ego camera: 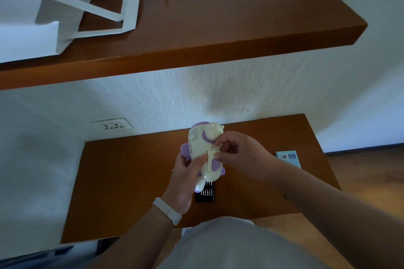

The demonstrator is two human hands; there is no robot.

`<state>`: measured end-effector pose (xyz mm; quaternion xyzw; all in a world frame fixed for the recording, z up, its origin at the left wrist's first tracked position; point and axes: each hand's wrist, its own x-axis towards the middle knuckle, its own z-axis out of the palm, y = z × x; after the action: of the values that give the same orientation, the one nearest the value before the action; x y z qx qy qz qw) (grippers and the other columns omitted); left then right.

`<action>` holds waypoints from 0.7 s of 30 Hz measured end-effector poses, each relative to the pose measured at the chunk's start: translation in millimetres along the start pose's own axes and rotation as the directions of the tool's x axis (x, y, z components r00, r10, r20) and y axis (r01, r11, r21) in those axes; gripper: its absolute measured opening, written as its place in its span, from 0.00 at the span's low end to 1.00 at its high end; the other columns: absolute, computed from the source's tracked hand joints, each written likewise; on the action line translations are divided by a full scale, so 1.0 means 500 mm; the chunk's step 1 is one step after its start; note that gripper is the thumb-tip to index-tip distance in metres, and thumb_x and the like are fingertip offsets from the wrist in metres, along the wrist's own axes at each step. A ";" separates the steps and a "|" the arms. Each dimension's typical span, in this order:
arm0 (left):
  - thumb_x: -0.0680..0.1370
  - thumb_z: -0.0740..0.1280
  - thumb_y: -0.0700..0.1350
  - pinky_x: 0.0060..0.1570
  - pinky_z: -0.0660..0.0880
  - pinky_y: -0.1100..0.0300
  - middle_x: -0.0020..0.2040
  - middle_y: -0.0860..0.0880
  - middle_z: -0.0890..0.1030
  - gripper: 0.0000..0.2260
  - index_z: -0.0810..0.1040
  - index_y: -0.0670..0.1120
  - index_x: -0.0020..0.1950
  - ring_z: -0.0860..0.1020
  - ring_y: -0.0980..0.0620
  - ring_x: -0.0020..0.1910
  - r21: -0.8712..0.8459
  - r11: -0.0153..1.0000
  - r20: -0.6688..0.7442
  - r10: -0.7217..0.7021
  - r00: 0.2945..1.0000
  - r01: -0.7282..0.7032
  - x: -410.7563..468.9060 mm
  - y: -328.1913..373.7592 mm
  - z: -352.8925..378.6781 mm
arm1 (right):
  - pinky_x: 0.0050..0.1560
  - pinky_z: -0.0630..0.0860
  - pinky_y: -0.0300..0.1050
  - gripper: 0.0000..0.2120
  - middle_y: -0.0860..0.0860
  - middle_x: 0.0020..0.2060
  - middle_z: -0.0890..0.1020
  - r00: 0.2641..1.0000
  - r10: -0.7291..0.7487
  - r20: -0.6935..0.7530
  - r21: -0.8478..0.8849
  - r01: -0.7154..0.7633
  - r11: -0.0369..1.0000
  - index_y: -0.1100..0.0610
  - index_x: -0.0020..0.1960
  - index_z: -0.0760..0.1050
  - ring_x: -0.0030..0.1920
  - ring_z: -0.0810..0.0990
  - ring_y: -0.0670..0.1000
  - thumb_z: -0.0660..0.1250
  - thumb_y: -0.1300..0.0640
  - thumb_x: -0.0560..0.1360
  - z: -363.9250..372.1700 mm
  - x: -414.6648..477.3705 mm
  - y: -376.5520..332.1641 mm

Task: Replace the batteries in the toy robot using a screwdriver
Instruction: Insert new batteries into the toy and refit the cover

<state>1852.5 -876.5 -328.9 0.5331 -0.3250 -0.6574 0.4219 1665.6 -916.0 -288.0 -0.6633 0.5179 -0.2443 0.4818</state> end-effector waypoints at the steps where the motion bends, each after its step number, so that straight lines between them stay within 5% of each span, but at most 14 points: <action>1: 0.71 0.72 0.55 0.59 0.80 0.43 0.61 0.42 0.81 0.29 0.71 0.48 0.69 0.82 0.41 0.58 0.003 1.000 0.007 0.001 1.000 -0.001 0.001 0.000 0.000 | 0.39 0.75 0.32 0.10 0.45 0.40 0.80 1.000 0.003 -0.009 0.013 -0.002 1.000 0.39 0.47 0.76 0.37 0.76 0.40 0.74 0.52 0.74 0.001 -0.002 0.002; 5: 0.71 0.72 0.54 0.59 0.80 0.43 0.62 0.41 0.81 0.30 0.70 0.47 0.71 0.81 0.40 0.60 0.009 1.000 0.039 -0.001 0.999 0.000 0.003 0.000 0.002 | 0.42 0.76 0.35 0.09 0.46 0.38 0.80 1.000 0.024 -0.015 0.063 -0.023 0.998 0.43 0.49 0.78 0.37 0.76 0.41 0.74 0.54 0.74 -0.001 -0.009 0.007; 11: 0.67 0.78 0.63 0.51 0.82 0.54 0.60 0.47 0.82 0.36 0.71 0.52 0.70 0.81 0.44 0.60 0.016 0.999 0.037 0.049 0.998 -0.050 0.006 0.006 0.011 | 0.43 0.78 0.45 0.12 0.49 0.40 0.78 0.996 0.061 -0.058 0.155 -0.052 0.987 0.46 0.50 0.74 0.37 0.76 0.46 0.75 0.51 0.71 0.009 -0.009 -0.004; 13: 0.68 0.77 0.61 0.52 0.81 0.53 0.61 0.48 0.82 0.34 0.71 0.52 0.70 0.81 0.45 0.61 0.013 0.997 0.038 0.072 0.997 -0.072 0.010 0.011 0.008 | 0.44 0.80 0.47 0.18 0.51 0.45 0.79 0.984 0.123 -0.128 0.187 -0.098 0.977 0.46 0.50 0.72 0.43 0.78 0.52 0.76 0.43 0.67 0.018 -0.008 -0.002; 16: 0.70 0.76 0.58 0.57 0.81 0.48 0.62 0.47 0.81 0.33 0.69 0.52 0.72 0.80 0.45 0.62 0.010 0.994 0.045 0.104 0.994 -0.105 0.016 0.018 0.000 | 0.49 0.76 0.38 0.37 0.46 0.56 0.73 0.962 0.213 -0.171 0.185 -0.181 0.966 0.42 0.58 0.67 0.54 0.75 0.47 0.71 0.27 0.55 0.027 -0.009 0.001; 19: 0.71 0.75 0.57 0.55 0.81 0.50 0.62 0.46 0.81 0.32 0.69 0.52 0.72 0.80 0.46 0.62 -0.034 0.992 0.057 0.120 0.991 -0.118 0.016 0.026 0.003 | 0.57 0.76 0.42 0.50 0.45 0.63 0.71 0.961 0.270 -0.065 0.325 -0.236 0.916 0.44 0.71 0.61 0.61 0.74 0.47 0.71 0.26 0.54 0.032 -0.009 0.004; 21: 0.73 0.75 0.56 0.53 0.80 0.51 0.62 0.46 0.81 0.31 0.69 0.51 0.72 0.80 0.46 0.62 -0.090 0.990 0.062 0.114 0.992 -0.108 0.015 0.029 0.011 | 0.55 0.80 0.44 0.49 0.47 0.63 0.76 0.970 0.244 0.020 0.446 -0.227 0.866 0.46 0.74 0.60 0.59 0.79 0.49 0.73 0.30 0.59 0.035 -0.008 0.000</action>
<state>1849.4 -889.7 -318.3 0.4732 -0.3395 -0.6636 0.4694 1678.6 -905.4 -294.6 -0.4628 0.5342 -0.3079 0.6369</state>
